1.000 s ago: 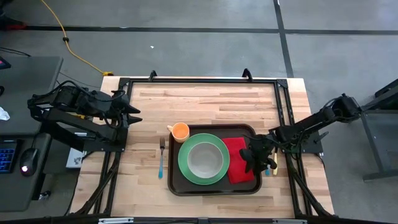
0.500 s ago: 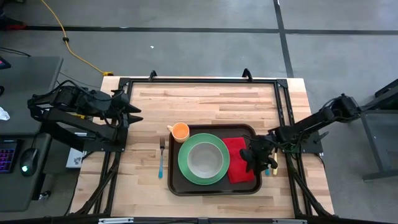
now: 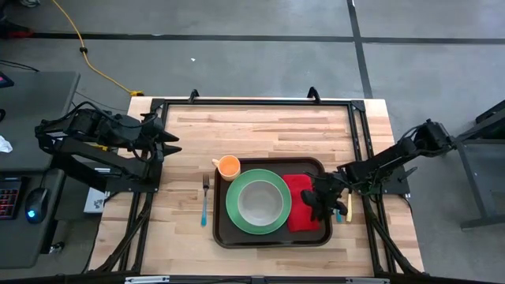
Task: Set up tray
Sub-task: Put the red table napkin beside the plate on the brown serving tray
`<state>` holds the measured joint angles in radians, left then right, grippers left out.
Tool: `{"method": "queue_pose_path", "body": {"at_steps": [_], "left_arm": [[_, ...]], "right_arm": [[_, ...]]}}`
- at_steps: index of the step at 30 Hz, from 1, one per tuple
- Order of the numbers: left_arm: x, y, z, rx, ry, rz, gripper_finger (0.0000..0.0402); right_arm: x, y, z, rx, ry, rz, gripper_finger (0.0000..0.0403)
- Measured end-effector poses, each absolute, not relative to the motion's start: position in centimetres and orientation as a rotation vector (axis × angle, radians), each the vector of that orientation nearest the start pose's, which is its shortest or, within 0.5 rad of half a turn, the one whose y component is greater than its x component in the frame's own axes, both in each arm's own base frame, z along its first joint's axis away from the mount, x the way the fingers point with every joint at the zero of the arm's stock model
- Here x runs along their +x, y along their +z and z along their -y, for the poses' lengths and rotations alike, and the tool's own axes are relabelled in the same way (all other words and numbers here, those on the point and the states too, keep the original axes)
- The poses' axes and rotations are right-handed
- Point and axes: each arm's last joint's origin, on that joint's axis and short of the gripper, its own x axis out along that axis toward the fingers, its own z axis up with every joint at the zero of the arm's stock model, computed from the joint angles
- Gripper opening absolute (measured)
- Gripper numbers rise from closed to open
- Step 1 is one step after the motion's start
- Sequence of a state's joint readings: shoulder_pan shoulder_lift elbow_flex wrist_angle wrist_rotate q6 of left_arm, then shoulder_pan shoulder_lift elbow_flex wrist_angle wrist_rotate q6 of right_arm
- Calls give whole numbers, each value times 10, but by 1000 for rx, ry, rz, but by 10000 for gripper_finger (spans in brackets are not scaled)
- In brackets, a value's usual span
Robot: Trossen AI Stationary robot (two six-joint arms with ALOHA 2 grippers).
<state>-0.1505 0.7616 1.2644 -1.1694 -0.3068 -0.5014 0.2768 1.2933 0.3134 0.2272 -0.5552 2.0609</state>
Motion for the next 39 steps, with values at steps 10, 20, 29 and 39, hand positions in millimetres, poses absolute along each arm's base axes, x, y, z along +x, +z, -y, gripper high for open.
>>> {"method": "queue_pose_path", "body": {"at_steps": [10,20,29,39], "left_arm": [[90,397,5,-331,309,-596,211],[89,397,5,-331,305,-605,211],[89,396,5,-330,304,-615,211],[88,395,5,-326,308,-632,211]], "right_arm": [[194,127,-68,1915,-279,-1196,8],[204,134,-60,1950,-213,-1039,1],[205,141,-57,1959,-186,-979,0],[184,159,-51,1951,-259,-939,0]]}}
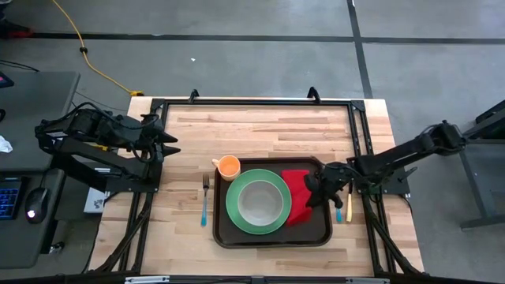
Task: Set up tray
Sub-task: Put the red table napkin beside the plate on the brown serving tray
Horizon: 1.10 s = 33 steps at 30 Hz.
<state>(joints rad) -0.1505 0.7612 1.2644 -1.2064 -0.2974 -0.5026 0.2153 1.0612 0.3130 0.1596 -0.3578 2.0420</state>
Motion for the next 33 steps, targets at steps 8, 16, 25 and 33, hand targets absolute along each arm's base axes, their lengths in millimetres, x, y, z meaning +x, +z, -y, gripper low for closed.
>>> {"method": "queue_pose_path", "body": {"at_steps": [8,16,25,33], "left_arm": [[88,395,5,-328,308,-632,211],[88,395,5,-336,311,-630,211],[88,395,5,-338,313,-630,211],[88,395,5,-334,312,-630,211]], "right_arm": [[161,170,-43,1947,-350,-911,0],[156,169,-37,1950,-409,-897,0],[163,175,-28,1983,-366,-765,0],[164,176,-24,2003,-381,-729,0]]}}
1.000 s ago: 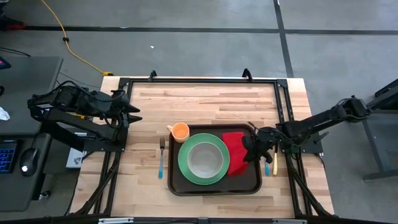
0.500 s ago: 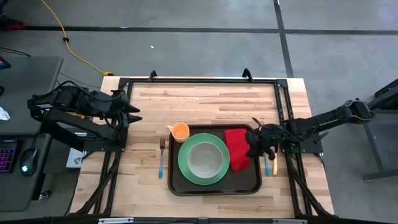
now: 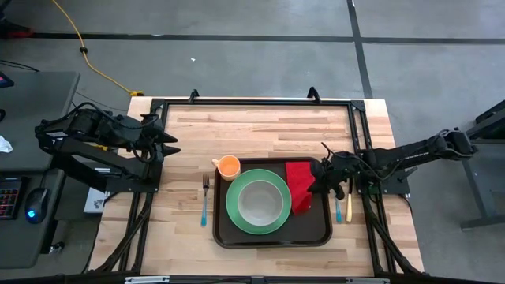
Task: Set up tray
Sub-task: Put the red table napkin beside the plate on the brown serving tray
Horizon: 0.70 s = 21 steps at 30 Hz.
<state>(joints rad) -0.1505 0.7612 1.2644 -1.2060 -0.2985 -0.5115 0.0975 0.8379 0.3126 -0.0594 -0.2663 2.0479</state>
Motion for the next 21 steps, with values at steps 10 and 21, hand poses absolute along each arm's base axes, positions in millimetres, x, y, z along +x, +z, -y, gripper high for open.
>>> {"method": "queue_pose_path", "body": {"at_steps": [10,21], "left_arm": [[88,395,5,-326,310,-631,211],[88,395,4,-322,317,-629,211]], "right_arm": [[151,164,-34,2009,-460,-1048,0],[145,153,-40,1955,-561,-1181,0]]}}
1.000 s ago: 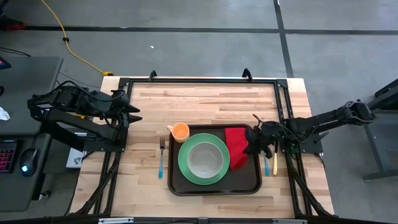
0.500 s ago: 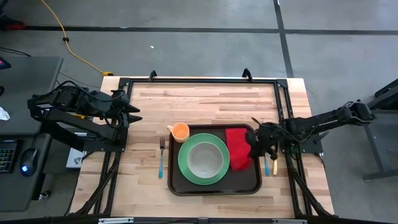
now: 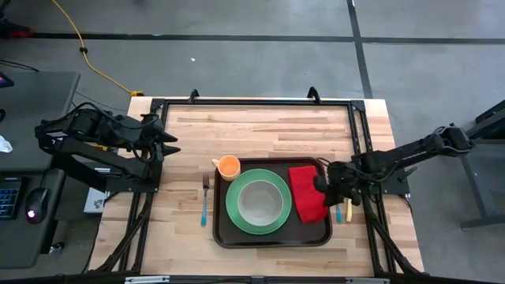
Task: Set up tray
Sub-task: Put the red table napkin beside the plate on the brown serving tray
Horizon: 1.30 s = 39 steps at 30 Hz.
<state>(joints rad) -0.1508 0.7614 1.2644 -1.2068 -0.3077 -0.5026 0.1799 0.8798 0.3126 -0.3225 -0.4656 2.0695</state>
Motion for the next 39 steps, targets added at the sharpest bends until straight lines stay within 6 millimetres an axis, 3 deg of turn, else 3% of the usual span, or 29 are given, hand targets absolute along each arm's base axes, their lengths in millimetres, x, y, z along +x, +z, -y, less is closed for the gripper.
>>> {"method": "queue_pose_path", "body": {"at_steps": [8,18,26,39], "left_arm": [[88,395,4,-323,320,-628,211],[88,395,4,-323,319,-629,211],[88,395,4,-322,319,-629,211],[88,395,5,-323,316,-630,211]], "right_arm": [[162,142,-43,1941,-528,-1204,0],[173,123,-57,1911,-505,-1360,0],[185,110,-66,1905,-465,-1356,0],[187,103,-57,1825,-481,-1310,0]]}}
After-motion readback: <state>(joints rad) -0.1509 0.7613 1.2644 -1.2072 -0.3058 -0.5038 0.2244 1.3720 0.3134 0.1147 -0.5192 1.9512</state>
